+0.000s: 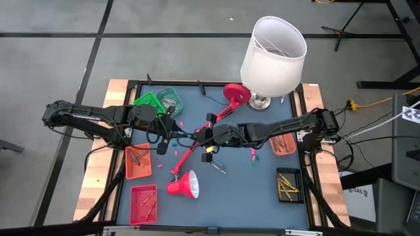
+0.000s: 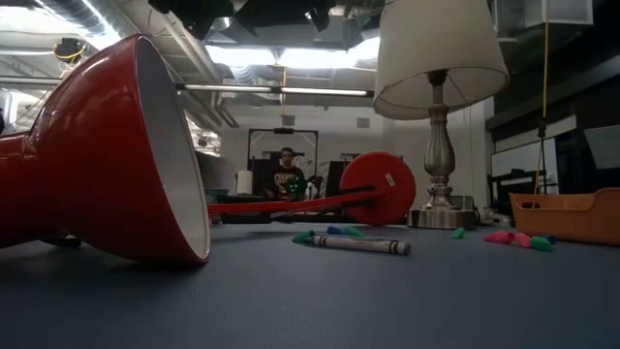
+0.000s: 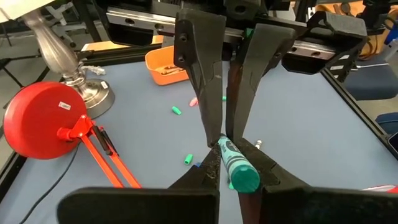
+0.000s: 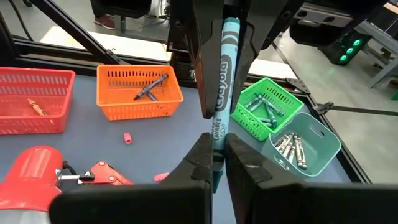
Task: Sort crayons
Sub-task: Put the green crayon into the green bin
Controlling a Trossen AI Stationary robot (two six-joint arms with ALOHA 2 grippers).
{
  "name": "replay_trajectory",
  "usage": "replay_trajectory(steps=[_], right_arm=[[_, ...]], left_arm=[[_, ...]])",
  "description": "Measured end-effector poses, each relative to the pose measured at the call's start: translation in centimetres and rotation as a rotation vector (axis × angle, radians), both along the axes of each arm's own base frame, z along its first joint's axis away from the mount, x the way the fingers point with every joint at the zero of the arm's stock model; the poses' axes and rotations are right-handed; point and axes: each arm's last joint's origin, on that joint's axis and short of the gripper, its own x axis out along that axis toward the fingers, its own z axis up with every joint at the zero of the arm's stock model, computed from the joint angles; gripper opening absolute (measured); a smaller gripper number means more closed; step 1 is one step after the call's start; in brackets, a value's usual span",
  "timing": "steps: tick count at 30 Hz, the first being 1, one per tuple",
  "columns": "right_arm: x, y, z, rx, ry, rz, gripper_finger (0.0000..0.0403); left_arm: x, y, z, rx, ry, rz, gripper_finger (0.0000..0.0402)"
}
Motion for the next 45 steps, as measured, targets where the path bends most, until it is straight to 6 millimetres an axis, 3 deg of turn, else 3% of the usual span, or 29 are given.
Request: replay_trajectory(steps=[8,14,21,27,31,45], right_arm=[[-0.2,0.0,-0.4,-0.012,0.046,-0.007,0.0106],[-0.9,-0.1,-1.6,-0.006,0.182,-0.016,0.0145],[-2.4,-0.2,-3.4,0.154,0.404,-0.072,0.0148],[-2.5,-0.2,-4.2,0.204,0.456,-0.116,0.0146],[-2.3,-0.1,-4.7,0.203,0.464,-0.117,0.0146],[-2.0,1.3,-6.3,0.365,0.543,-0.05,0.0146]], left_arm=[[0.0,0.0,-0.1,0.0,0.013,0.011,0.0011],[-1.2,0.5,-0.9,0.039,0.138,0.159,0.0011],[-4.5,2.2,-3.0,0.151,0.47,0.462,0.0011],[-7.0,4.2,-4.9,0.142,0.702,0.761,0.0011],[-7.8,5.4,-6.7,0.108,0.762,0.865,0.0012],[-8.8,9.1,-6.9,0.018,0.801,1.093,0.0012]])
